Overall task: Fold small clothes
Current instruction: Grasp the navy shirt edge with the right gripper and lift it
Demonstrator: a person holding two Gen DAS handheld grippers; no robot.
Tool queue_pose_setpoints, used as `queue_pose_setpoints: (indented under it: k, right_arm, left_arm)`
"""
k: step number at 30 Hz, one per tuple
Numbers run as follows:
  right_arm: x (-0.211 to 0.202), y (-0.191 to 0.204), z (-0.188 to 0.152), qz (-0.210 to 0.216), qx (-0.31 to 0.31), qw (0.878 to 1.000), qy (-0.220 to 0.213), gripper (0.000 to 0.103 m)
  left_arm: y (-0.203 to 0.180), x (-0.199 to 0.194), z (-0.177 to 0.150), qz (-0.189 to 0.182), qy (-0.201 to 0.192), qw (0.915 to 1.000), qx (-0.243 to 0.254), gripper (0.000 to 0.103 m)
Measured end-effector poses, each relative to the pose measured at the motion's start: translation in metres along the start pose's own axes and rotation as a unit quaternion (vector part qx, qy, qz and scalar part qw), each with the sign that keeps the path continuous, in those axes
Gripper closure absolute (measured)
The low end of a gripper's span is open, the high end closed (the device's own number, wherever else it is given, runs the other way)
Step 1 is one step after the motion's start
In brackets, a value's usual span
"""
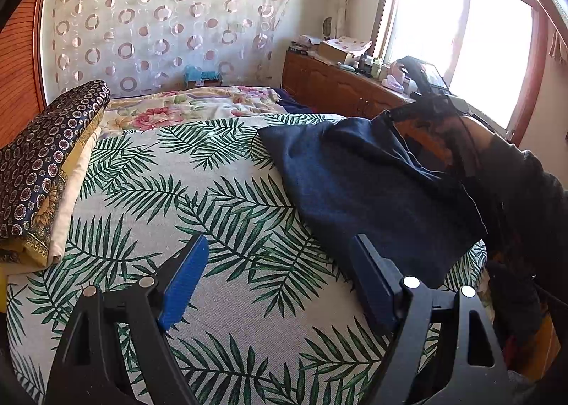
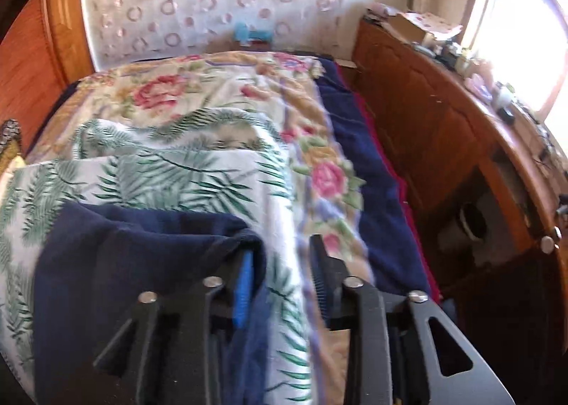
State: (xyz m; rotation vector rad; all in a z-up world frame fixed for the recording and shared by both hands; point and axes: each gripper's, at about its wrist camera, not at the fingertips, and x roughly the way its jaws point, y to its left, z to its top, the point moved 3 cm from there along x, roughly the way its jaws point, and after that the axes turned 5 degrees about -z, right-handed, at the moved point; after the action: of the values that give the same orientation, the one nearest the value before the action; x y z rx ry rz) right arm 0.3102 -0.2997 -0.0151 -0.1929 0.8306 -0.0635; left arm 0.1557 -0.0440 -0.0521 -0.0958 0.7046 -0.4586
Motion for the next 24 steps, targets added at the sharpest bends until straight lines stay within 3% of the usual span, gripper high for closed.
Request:
queue_pose_setpoints:
  k: [3, 9, 13, 18, 24]
  right_arm:
    - [0.000, -0.012, 0.000, -0.001, 0.012, 1.000, 0.000, 0.056]
    - [-0.008, -0.016, 0.005, 0.007, -0.010, 1.000, -0.003, 0.056]
    - [-0.024, -0.024, 0.001, 0.038, -0.031, 0.999, -0.016, 0.056]
    - [-0.037, -0.036, -0.003, 0.109, -0.025, 0.993, -0.042, 0.056]
    - [-0.025, -0.035, -0.013, 0.149, -0.019, 0.987, -0.050, 0.056]
  left_arm:
    - [-0.002, 0.006, 0.003, -0.001, 0.002, 1.0000, 0.004, 0.021]
    - [-0.005, 0.038, 0.034, 0.008, 0.011, 0.9994, 0.032, 0.021]
    - [-0.007, 0.067, 0.065, 0.010, 0.012, 0.9989, 0.044, 0.021]
    - [-0.010, 0.116, 0.095, 0.007, 0.028, 0.9983, 0.051, 0.021]
    - [-0.011, 0.171, 0.120, 0.008, 0.054, 0.9958, 0.074, 0.048]
